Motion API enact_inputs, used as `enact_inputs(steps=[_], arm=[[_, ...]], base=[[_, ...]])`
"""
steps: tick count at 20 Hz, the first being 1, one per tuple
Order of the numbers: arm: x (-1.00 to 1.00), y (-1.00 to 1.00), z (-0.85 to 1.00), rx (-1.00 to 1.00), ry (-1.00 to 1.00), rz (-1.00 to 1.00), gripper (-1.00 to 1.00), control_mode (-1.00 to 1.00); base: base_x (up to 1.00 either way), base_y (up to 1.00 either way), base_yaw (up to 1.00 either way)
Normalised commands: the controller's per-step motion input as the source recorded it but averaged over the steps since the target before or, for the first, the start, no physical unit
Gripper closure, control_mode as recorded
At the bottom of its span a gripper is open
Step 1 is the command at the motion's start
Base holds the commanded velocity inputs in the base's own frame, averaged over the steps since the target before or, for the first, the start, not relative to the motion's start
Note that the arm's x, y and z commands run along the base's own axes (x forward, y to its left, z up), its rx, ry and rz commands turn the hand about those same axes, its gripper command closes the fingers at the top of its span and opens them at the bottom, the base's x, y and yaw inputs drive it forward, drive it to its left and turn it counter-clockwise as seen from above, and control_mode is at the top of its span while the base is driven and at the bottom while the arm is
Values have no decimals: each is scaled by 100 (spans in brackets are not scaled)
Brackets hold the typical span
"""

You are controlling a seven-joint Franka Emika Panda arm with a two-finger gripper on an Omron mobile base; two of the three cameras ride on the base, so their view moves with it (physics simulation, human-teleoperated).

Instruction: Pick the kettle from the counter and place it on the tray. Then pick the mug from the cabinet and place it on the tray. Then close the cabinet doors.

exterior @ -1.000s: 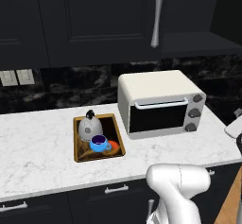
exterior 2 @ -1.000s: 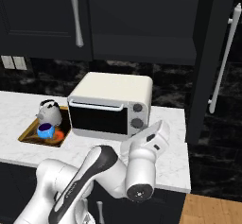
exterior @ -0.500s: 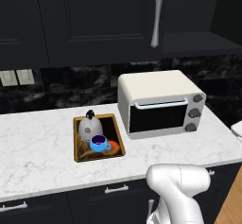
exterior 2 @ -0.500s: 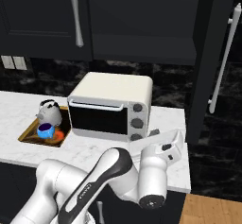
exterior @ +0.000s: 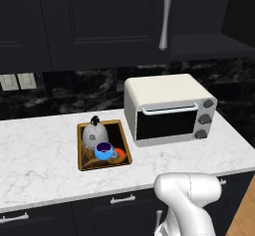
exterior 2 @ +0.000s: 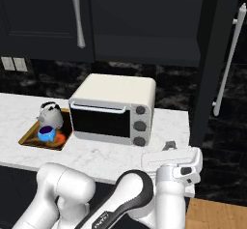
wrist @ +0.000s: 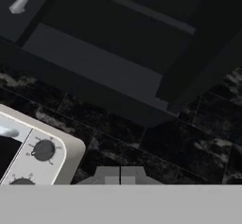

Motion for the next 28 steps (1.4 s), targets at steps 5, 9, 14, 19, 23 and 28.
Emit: enact_inputs(steps=[5,9,14,19,23,28], arm=[[-6,-40,0,3,-9,2,100,-100],[0,-49,0,12,-9,8,100,-100],[-2,-60,0,20,-13,12,100,-100],[0,-44,12,24,-12,26,100,-100],[0,-34,20,19,-3,35,100,-100],[0,-35,20,22,-6,28,100,-100]], base=[[0,0,0],[0,0,0],[0,0,0],[0,0,0],[0,0,0],[0,0,0]])
